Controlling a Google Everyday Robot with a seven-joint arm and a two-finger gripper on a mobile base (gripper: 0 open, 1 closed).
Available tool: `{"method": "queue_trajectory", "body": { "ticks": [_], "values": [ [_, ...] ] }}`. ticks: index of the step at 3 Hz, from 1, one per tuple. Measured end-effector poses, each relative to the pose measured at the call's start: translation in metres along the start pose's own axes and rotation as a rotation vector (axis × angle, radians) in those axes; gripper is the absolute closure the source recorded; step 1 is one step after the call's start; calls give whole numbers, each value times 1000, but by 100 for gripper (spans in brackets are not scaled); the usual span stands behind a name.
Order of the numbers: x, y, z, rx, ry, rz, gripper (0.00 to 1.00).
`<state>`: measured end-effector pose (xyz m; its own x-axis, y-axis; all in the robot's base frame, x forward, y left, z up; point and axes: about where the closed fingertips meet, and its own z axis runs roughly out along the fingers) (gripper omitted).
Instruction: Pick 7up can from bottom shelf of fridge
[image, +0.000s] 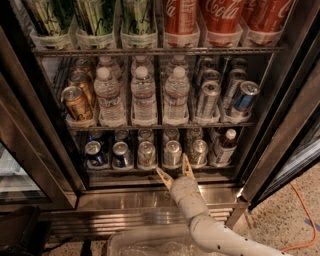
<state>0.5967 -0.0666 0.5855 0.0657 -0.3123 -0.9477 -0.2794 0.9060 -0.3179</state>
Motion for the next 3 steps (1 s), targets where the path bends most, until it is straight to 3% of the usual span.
{"method": "queue_trajectory", "body": {
  "ticks": [1, 3],
  "values": [
    [-10, 9, 7, -19, -24, 5, 27],
    [-18, 4, 16, 7, -42, 7, 31]
  ]
}}
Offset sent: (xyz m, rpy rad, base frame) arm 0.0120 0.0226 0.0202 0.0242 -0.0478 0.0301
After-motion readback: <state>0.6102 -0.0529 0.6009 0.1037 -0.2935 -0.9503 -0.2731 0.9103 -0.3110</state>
